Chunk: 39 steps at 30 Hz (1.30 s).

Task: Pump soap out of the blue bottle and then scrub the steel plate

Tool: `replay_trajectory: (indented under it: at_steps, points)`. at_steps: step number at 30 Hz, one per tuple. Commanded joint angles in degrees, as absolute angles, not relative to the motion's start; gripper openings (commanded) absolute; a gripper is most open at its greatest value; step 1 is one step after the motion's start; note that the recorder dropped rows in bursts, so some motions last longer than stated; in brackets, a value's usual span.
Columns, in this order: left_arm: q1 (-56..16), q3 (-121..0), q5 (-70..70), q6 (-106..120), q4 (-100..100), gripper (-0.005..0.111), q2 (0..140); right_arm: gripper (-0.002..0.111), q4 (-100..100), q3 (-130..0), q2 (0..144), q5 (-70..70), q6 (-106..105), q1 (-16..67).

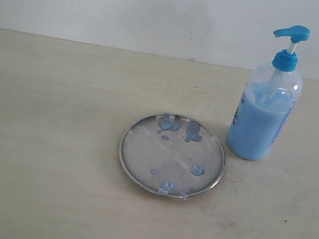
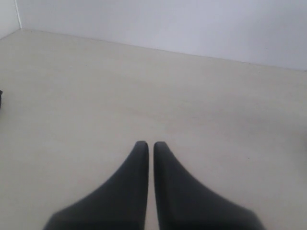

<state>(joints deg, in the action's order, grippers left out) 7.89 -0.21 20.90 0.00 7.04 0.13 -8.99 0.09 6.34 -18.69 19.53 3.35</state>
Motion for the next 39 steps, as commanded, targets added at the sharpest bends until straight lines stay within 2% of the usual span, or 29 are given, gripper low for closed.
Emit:
replay_trajectory:
  at_steps: [1,5,15,22,39]
  points:
    - [7.48,0.0,20.31,-0.42,6.59,0.004,0.0,0.005,2.41,0.0,5.78,-18.25,11.79,2.26]
    - [7.48,0.0,20.31,-0.42,6.59,0.004,0.0,0.005,9.9,0.0,5.7,-15.7,-8.99,2.26]
    - [7.48,0.0,20.21,-0.42,6.59,0.004,0.0,0.005,9.47,0.0,0.0,-18.22,-9.16,-9.14]
    - [7.48,0.0,20.08,-0.42,6.59,0.004,0.0,0.005,6.82,0.0,0.0,-18.37,-4.85,-4.97]
    - [7.48,0.0,19.47,-0.42,6.59,0.004,0.0,0.005,7.27,0.0,0.0,-18.48,-5.04,-4.98]
